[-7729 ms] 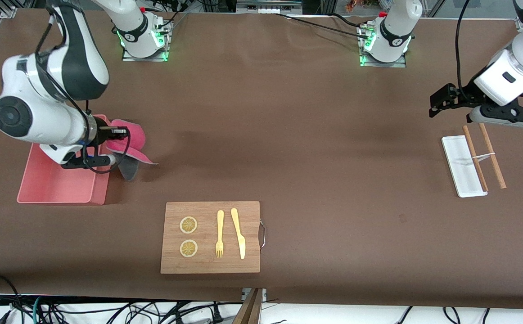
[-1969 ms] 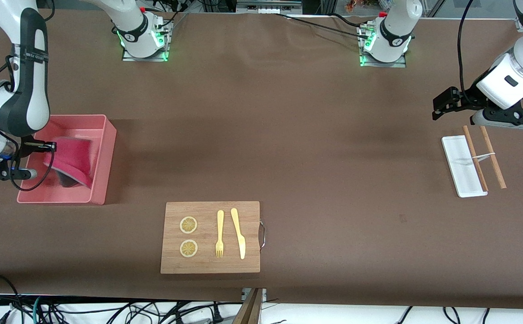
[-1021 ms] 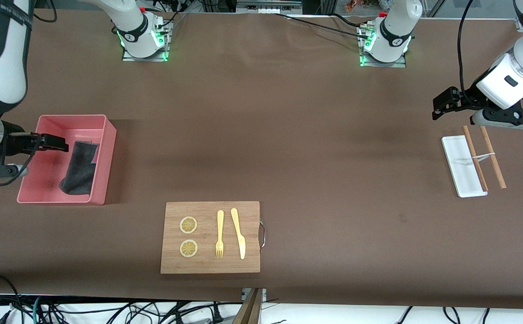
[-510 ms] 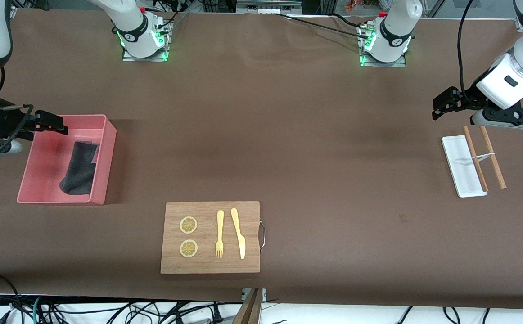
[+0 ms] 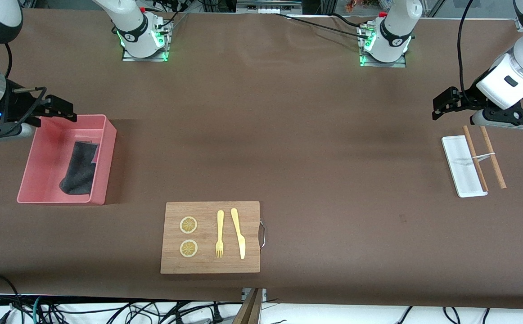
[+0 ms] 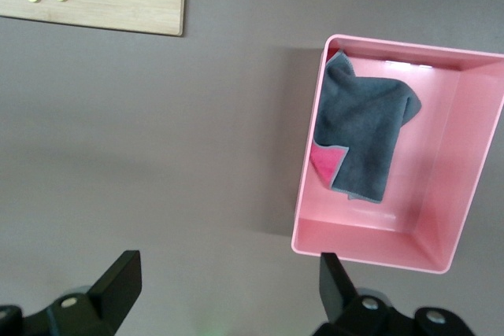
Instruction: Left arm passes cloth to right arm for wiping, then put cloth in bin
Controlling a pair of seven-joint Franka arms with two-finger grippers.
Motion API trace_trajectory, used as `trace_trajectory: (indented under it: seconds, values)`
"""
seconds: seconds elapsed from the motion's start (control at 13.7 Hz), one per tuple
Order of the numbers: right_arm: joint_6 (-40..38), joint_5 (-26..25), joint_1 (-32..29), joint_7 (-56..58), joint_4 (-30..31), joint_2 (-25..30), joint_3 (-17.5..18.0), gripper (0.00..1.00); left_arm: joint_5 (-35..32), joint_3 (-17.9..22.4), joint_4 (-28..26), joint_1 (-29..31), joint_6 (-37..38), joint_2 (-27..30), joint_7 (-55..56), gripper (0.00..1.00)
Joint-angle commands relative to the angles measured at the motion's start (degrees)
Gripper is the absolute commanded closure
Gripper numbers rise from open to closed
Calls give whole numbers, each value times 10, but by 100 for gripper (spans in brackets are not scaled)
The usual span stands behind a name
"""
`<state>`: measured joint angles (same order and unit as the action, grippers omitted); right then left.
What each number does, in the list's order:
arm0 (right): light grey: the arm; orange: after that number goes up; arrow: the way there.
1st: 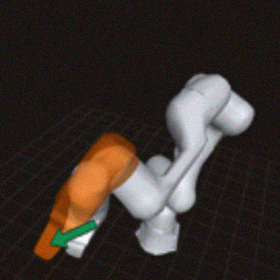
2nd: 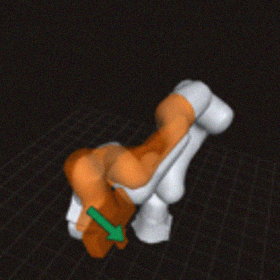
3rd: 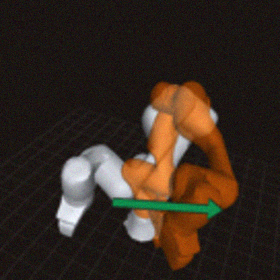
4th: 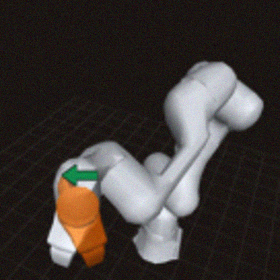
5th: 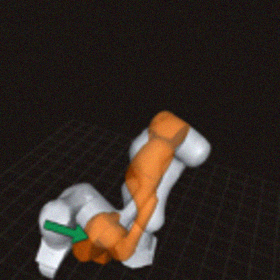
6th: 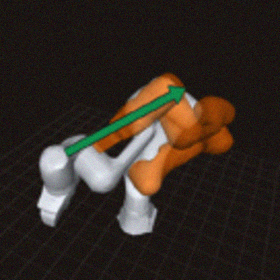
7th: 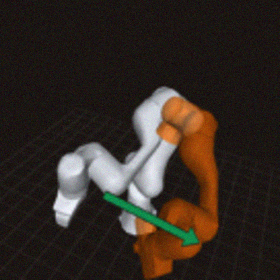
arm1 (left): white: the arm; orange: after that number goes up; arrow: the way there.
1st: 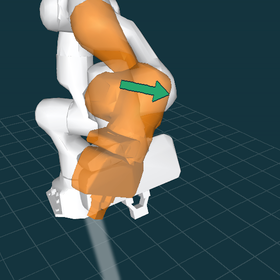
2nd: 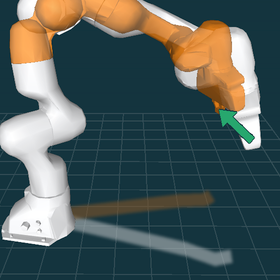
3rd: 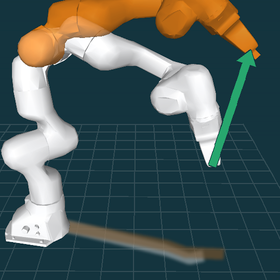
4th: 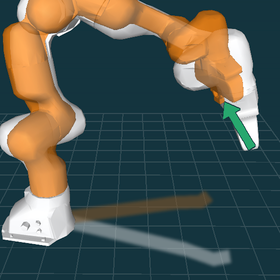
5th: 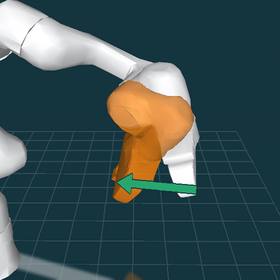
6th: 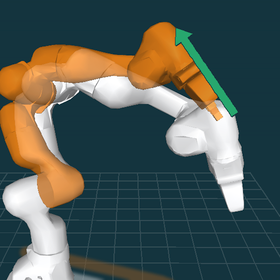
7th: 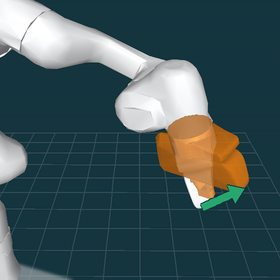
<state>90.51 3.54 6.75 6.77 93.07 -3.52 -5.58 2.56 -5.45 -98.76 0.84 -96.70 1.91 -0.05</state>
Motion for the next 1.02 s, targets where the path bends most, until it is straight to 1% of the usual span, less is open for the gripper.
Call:
trace_trajectory:
  seconds: [0.0, 0.29, 0.73, 0.95]
  values:
    - [2, -10, -17, -3, 30, 32, 15, 0, -2, -2, 13, 2, 12, -4, -3, 0]
    - [2, -32, -12, 0, 26, 33, 21, 0, 0, -5, 15, 1, 13, -4, -2, 0]
    - [0, -34, -12, -3, 1, 21, 21, 0, 0, -4, 15, 2, 16, -4, -2, 0]
    - [0, -36, -10, -2, 1, 20, 21, 0, 0, -4, 16, 2, 16, -4, -2, 0]
